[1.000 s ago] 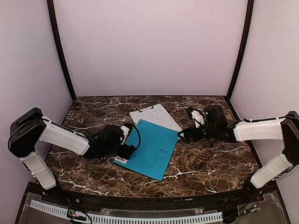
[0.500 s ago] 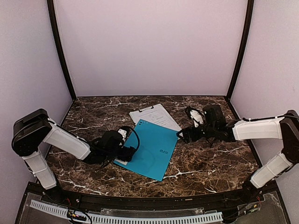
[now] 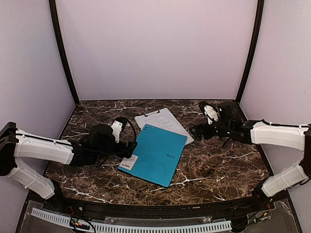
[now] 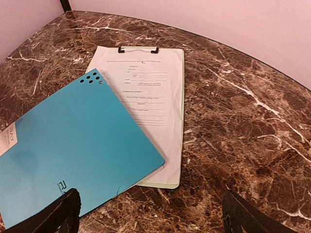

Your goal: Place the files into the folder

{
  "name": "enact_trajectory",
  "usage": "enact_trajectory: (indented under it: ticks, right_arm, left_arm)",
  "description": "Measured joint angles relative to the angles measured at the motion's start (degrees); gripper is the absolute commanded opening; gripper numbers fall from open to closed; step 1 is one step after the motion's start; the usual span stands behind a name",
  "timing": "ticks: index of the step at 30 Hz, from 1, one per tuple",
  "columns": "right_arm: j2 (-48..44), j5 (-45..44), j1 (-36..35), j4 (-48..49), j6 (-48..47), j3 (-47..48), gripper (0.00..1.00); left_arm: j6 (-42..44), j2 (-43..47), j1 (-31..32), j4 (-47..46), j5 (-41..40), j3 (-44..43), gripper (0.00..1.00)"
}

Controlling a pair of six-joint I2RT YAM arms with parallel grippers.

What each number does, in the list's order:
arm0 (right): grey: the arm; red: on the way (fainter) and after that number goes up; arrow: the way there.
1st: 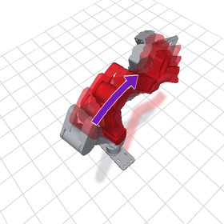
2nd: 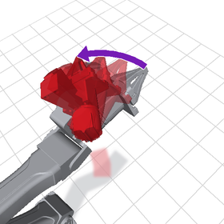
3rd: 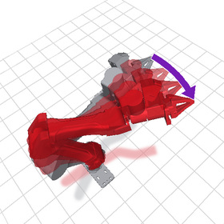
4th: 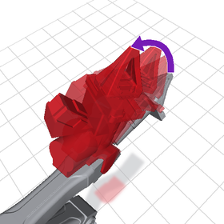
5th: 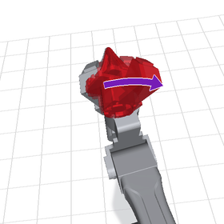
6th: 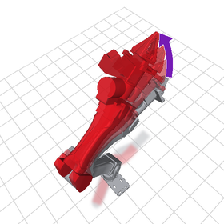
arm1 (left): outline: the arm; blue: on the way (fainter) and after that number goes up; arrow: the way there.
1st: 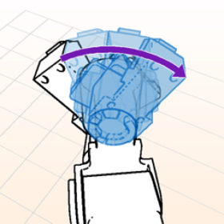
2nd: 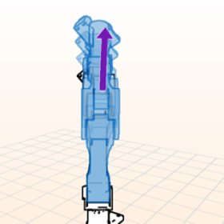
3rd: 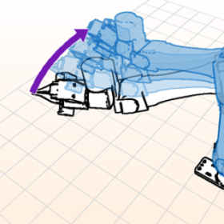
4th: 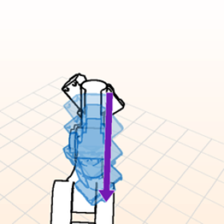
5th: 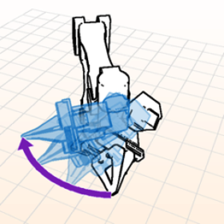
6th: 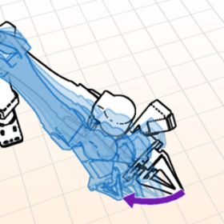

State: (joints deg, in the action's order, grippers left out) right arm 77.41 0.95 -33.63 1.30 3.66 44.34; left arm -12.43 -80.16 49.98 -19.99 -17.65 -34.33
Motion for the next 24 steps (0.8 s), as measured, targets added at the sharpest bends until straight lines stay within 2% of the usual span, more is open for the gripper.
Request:
enact_trajectory:
  ticks: [6, 14, 24]
  right_arm:
    - [-5.44, -4.59, 2.49, -0.83, 0.17, -0.57, 0.99]
    - [-17.44, -10.88, 5.05, -1.97, -0.17, -1.22, 0.99]
    - [-19.82, -13.53, 5.25, -1.55, -0.39, -2.27, 0.99]
  left_arm:
    - [1.60, 7.96, -2.58, 1.77, -2.95, -0.04, 0.96]
    - [2.38, 23.47, -12.63, 2.12, -6.27, 5.20, 0.99]
    - [6.60, 24.94, -15.10, 0.55, -10.19, 6.36, 0.99]
